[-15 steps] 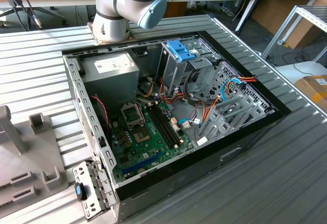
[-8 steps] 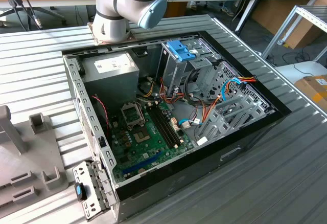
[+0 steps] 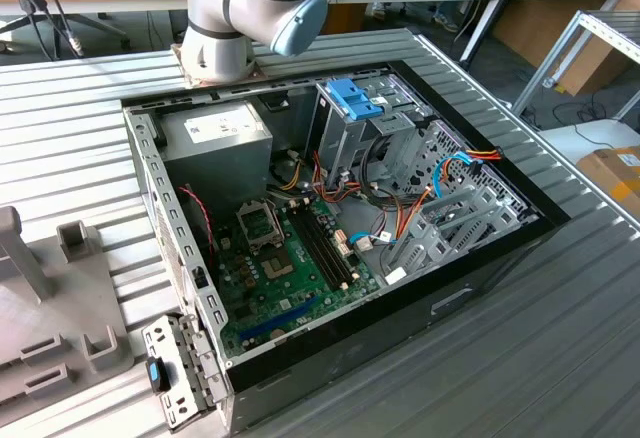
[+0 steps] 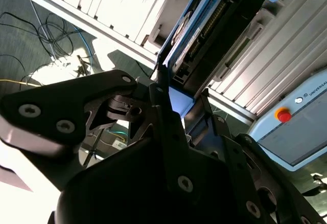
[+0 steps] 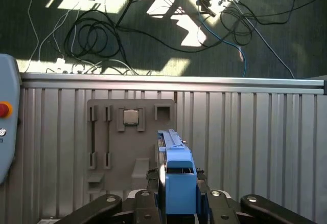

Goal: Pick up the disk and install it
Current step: 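Pick up the disk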

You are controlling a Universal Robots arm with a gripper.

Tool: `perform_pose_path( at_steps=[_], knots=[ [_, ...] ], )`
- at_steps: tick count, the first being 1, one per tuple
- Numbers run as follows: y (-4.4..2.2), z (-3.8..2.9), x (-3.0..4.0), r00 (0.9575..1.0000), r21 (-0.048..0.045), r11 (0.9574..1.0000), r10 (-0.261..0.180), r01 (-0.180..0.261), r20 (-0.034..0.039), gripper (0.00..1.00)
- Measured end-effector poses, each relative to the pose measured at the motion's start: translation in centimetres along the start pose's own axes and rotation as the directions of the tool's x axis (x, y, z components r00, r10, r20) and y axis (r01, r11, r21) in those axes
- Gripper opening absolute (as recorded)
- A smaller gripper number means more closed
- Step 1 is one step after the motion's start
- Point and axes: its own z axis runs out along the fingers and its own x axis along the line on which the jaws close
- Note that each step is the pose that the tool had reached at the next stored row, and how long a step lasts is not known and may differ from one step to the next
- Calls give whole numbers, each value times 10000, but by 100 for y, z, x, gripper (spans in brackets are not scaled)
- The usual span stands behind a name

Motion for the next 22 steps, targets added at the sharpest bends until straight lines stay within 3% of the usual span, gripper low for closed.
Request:
perform_pose_path(
  at_steps=[4, 9, 18, 22],
  knots=[
    [-82, -2, 1, 10000, 1, 10000, 0, 0, 1, 36],
    [-244, -6, 4, 10000, 0, 10000, 0, 0, 0, 36],
    [-461, -12, 8, 10000, 0, 10000, 0, 0, 1, 36],
    [-592, -16, 10, 10000, 0, 10000, 0, 0, 1, 36]
  ],
)
